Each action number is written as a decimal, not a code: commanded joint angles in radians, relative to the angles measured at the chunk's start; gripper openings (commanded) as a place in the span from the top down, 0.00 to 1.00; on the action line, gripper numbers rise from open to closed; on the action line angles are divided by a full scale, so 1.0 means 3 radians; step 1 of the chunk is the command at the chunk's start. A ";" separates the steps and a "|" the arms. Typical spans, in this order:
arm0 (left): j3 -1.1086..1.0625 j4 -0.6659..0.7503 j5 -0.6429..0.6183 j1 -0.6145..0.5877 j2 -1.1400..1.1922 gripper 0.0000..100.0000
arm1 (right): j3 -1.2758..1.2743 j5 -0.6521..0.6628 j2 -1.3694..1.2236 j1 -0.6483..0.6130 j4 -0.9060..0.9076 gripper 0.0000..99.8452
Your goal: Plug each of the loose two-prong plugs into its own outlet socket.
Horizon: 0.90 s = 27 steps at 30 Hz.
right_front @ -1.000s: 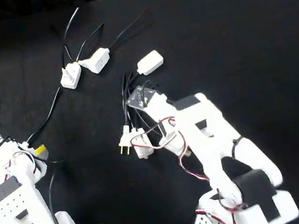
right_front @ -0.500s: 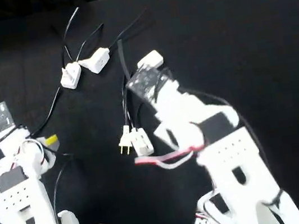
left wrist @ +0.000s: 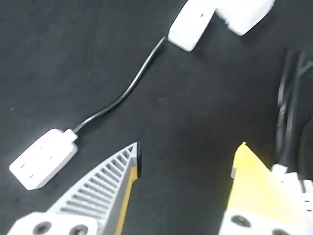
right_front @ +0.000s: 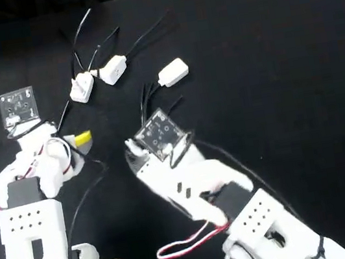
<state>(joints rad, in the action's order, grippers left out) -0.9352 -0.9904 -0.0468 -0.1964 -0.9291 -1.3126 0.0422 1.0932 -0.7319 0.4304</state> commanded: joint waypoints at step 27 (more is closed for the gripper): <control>-0.0008 -0.0511 0.0199 0.0391 -0.1458 0.69 | -0.0202 -0.0389 0.0064 -0.0179 -0.0205 0.99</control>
<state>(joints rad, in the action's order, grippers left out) -0.9689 -1.1423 -0.0130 0.0905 -1.3602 -1.3786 -0.0667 1.0978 -0.7779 0.3506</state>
